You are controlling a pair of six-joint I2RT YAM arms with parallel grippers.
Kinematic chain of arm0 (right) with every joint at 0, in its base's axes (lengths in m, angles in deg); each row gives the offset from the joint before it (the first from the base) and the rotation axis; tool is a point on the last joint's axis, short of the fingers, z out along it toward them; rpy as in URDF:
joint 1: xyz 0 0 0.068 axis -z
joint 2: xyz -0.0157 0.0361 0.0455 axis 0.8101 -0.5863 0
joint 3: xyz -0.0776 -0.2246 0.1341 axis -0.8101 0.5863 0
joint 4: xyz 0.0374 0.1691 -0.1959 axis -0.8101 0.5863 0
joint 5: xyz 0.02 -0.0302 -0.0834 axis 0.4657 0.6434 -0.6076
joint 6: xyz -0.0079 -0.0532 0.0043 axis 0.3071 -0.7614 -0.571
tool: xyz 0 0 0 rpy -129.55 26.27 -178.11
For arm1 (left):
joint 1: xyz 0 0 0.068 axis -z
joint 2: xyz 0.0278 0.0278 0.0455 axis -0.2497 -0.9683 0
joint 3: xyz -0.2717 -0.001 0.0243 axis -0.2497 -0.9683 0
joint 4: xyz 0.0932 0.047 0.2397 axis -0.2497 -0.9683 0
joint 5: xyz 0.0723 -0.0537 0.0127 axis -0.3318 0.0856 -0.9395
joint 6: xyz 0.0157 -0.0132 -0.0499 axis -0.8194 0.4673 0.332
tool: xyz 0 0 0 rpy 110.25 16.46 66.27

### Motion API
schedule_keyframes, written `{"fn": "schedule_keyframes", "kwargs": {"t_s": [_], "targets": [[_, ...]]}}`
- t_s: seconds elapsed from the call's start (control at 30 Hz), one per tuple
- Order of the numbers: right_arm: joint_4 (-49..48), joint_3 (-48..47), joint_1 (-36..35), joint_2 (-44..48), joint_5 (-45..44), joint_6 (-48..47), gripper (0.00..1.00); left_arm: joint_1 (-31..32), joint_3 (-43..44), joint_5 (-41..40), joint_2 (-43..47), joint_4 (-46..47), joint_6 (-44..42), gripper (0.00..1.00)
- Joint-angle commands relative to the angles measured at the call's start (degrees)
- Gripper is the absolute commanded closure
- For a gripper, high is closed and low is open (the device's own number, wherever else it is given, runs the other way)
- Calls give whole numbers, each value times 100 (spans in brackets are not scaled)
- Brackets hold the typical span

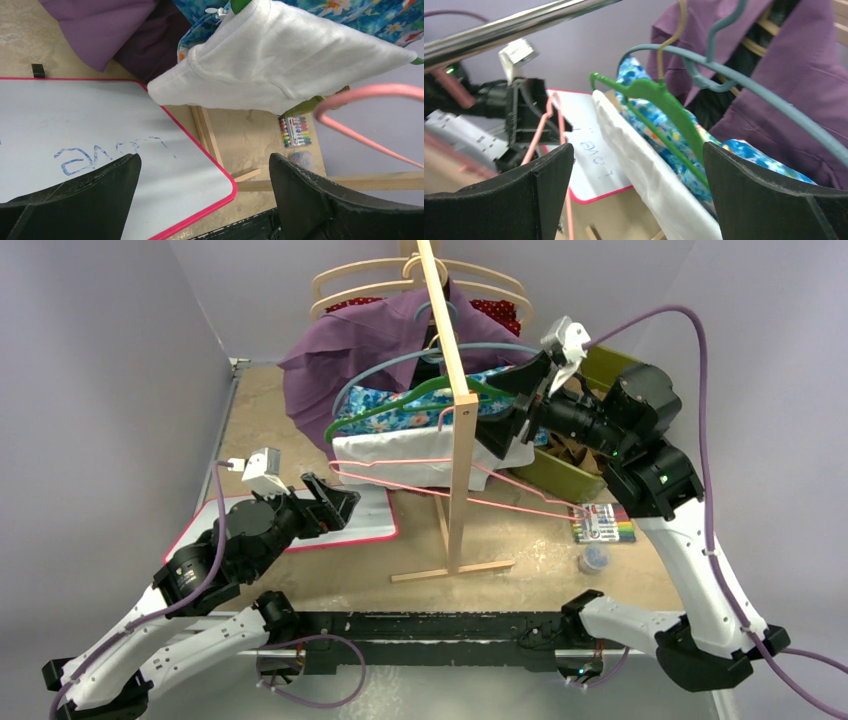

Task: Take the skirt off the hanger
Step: Pick up the hanger from the clothesline.

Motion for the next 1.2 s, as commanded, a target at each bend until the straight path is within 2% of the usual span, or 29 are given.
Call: {"fn": "schedule_keyframes", "kwargs": {"t_s": [0.0,0.1,0.33,0.5,0.67,0.83,0.93,1.1,1.17], "targets": [[89,-620,-25,-357,-1025,-86,1,16,21,3,29,203,-82,0],[248,-910,-17,-663,-1093,-348,4,20,30,4,66,174,-89,0],[319,-1341,-12,-1141,-356,-870,15,18,116,-120,175,-45,-125,0],[429,-1450,-15,-1443,57,-1068,19,20,136,-129,191,-90,-143,0],[526,-1449,-9,-1664,884,-1298,28,20,134,-164,237,-158,-146,0],[742,-1595,29,-1860,2034,-1423,33,19,133,-217,276,-199,-148,0],[1038,-1960,29,-2169,2705,-1402,41,19,135,-202,273,-230,-136,0],[1129,-1949,192,-2319,2958,-1409,63,19,132,-208,299,-227,-132,0],[1060,-1938,289,-2339,3225,-1343,69,14,166,-189,293,-261,-126,0]]}}
